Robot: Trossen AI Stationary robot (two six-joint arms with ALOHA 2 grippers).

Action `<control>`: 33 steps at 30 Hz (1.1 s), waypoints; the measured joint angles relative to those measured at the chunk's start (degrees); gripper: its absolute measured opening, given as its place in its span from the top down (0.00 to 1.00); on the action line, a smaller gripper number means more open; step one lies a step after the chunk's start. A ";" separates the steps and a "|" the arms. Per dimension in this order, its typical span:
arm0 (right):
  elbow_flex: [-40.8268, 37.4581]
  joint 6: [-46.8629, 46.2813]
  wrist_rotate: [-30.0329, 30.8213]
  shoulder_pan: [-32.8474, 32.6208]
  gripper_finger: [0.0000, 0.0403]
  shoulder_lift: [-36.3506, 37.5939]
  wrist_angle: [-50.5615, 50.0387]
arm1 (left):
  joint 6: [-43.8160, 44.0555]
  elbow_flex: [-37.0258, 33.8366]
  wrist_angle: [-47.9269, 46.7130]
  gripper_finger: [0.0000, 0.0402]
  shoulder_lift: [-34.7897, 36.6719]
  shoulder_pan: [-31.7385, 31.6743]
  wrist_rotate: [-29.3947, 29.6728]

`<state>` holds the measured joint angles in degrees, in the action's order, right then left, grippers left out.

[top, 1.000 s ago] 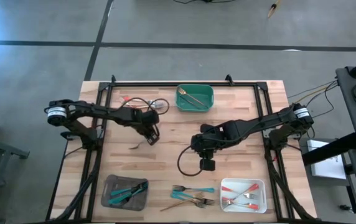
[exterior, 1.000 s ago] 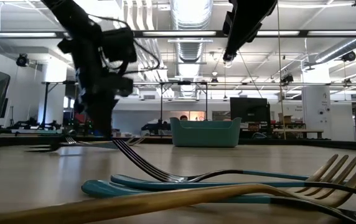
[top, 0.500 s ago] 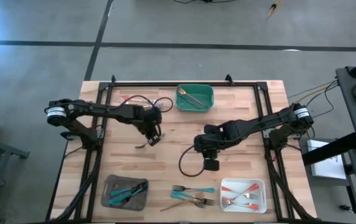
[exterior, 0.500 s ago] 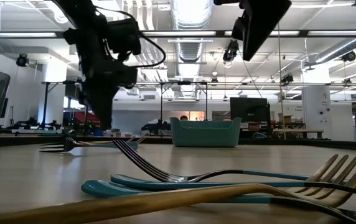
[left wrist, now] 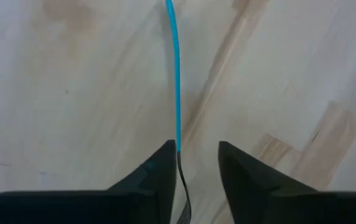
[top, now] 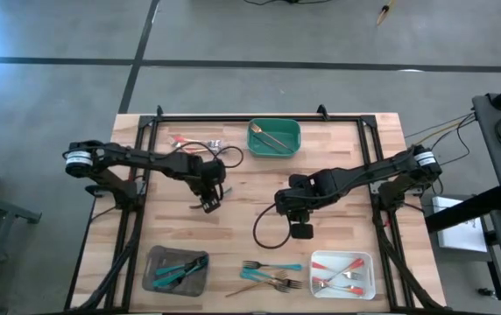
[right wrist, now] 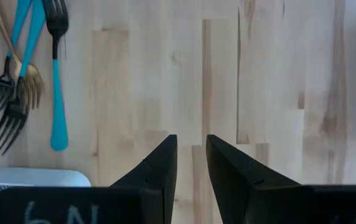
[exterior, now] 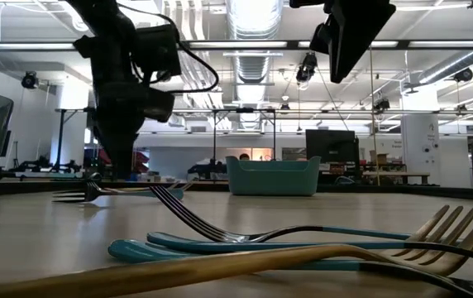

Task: Sort silverware by color (type)
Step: Put the blue fork into the black bin

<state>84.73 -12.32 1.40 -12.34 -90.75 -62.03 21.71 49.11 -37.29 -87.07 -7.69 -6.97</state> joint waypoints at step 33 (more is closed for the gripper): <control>0.00 2.59 0.07 0.00 0.81 0.32 -0.79 | 2.81 7.46 -4.75 1.00 -10.55 1.02 0.42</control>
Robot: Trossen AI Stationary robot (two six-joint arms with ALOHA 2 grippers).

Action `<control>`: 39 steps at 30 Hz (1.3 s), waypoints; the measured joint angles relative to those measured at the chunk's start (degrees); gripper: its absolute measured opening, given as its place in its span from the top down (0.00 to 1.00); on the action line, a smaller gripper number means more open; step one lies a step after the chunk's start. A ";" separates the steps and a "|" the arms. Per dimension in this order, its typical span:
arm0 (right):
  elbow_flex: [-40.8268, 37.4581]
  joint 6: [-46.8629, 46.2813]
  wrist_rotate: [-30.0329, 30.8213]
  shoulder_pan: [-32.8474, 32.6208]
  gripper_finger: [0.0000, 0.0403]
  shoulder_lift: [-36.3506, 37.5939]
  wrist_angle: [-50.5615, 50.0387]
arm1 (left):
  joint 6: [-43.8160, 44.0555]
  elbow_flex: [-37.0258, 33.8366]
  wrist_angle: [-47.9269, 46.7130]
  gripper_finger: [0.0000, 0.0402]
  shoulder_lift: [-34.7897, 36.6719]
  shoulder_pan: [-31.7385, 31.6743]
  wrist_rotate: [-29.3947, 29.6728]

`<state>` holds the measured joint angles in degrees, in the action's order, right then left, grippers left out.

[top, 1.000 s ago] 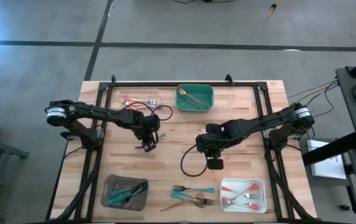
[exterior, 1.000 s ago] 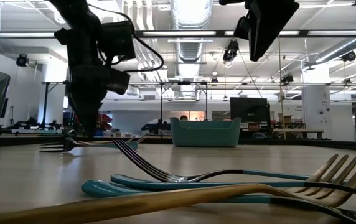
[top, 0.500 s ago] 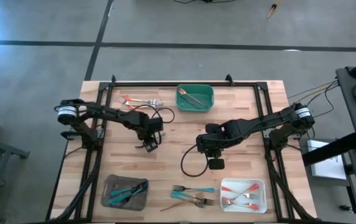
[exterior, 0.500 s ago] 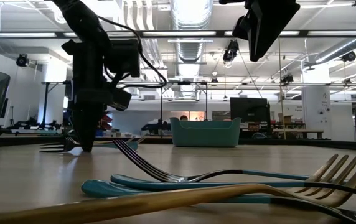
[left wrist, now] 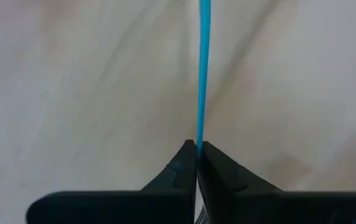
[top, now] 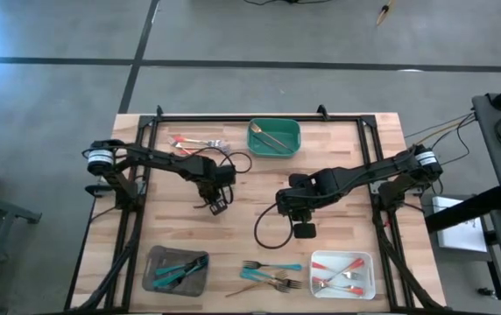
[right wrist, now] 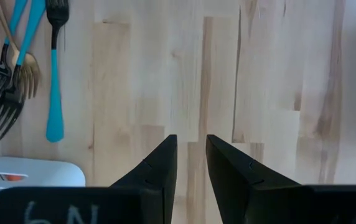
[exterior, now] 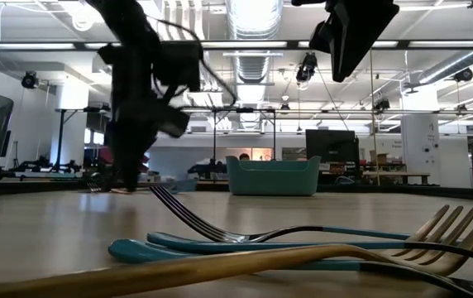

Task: Sort silverware by color (type)
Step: Put the blue fork into the black bin

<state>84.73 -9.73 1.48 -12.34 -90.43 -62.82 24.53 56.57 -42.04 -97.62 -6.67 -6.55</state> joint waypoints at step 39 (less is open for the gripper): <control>-0.37 -12.21 5.16 1.03 0.81 4.96 -5.00 | 39.69 3.68 -6.13 1.00 18.30 48.42 -8.07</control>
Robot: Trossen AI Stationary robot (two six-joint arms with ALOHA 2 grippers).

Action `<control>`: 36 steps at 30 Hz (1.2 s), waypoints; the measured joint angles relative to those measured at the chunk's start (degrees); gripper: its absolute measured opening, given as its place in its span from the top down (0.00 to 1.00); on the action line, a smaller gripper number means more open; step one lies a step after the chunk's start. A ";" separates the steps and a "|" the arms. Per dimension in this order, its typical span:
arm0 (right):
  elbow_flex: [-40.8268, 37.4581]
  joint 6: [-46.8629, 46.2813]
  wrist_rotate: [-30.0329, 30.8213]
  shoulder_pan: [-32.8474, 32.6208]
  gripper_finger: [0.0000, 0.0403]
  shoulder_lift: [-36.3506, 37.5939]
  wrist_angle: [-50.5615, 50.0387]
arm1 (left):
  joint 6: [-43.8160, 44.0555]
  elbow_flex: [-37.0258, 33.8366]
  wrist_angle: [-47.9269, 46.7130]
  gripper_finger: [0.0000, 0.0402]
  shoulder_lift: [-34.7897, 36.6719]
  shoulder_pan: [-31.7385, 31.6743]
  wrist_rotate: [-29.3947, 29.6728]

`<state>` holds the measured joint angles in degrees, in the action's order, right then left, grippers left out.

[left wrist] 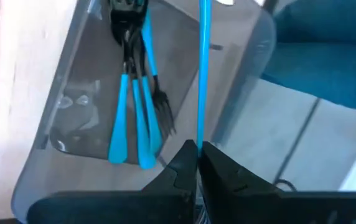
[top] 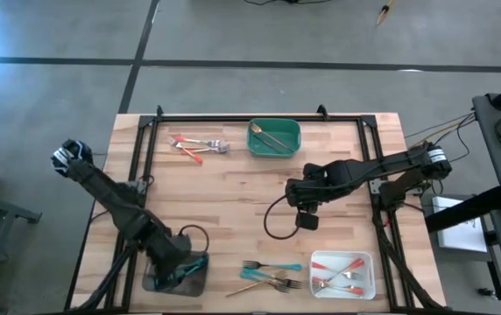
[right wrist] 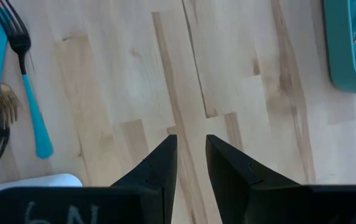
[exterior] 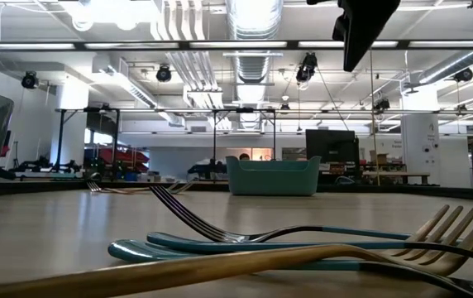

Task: Sort silverware by color (type)
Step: Put the blue fork into the black bin

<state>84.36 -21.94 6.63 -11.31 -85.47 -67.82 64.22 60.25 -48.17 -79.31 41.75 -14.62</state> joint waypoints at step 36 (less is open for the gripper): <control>-3.52 -10.81 -0.57 -8.90 0.81 -4.04 26.88 | -9.98 0.04 3.37 0.70 -4.97 -0.26 9.66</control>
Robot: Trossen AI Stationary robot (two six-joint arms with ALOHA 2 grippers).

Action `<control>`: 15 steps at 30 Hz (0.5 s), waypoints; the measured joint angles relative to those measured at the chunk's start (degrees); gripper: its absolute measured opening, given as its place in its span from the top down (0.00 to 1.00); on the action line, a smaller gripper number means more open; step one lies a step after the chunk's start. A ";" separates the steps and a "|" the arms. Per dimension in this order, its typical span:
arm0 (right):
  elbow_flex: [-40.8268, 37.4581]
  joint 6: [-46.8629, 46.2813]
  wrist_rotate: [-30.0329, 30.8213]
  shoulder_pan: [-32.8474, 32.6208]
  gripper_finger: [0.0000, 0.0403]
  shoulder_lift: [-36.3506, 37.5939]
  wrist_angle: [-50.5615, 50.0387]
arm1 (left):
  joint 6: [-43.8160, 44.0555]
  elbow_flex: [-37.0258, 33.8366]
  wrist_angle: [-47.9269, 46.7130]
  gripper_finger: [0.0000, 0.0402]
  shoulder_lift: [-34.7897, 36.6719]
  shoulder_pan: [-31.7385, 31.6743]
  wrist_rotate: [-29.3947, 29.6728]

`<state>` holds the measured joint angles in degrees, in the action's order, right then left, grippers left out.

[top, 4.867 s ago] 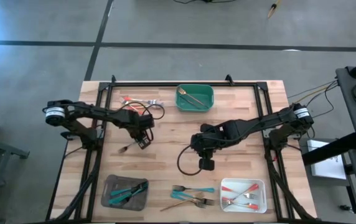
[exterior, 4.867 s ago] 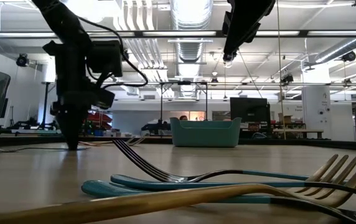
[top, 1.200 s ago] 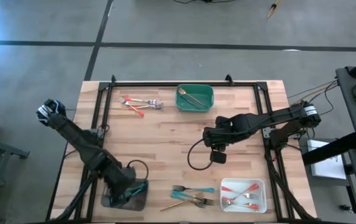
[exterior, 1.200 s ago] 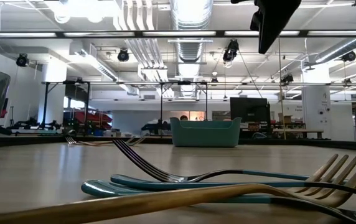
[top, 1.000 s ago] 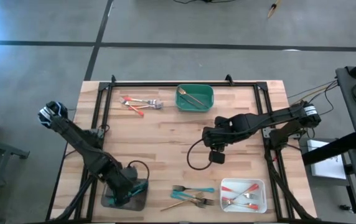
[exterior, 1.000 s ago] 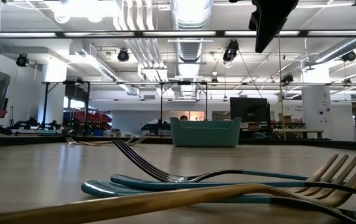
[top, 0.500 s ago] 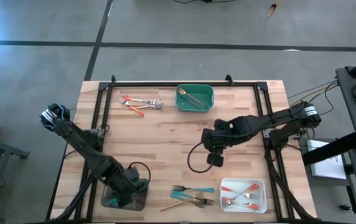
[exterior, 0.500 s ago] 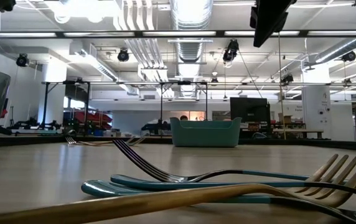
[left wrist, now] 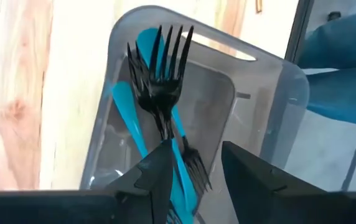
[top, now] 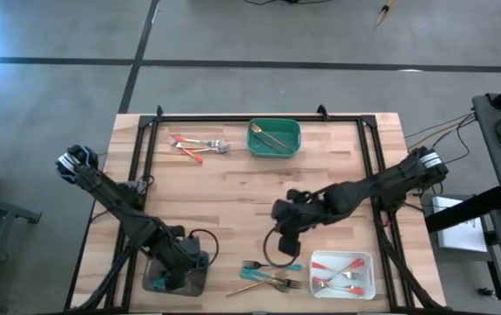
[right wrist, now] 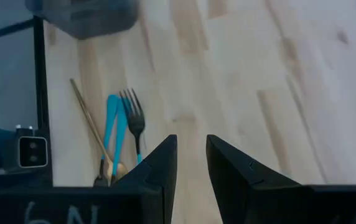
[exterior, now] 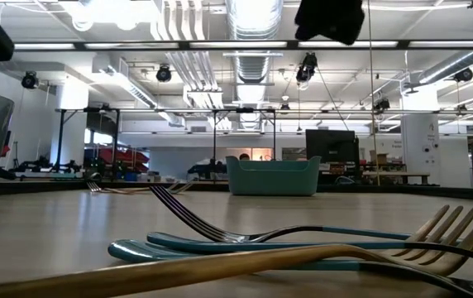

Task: Sort silverware by color (type)
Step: Put the blue fork into the black bin

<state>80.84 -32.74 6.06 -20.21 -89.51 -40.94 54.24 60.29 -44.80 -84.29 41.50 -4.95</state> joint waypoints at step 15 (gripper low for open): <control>6.89 -3.85 -0.15 -4.33 0.81 -16.85 2.58 | -7.23 0.87 -9.76 0.70 5.09 1.23 10.16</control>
<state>87.72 -36.60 5.92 -24.54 -106.36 -38.36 47.01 61.17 -54.56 -79.20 42.72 5.21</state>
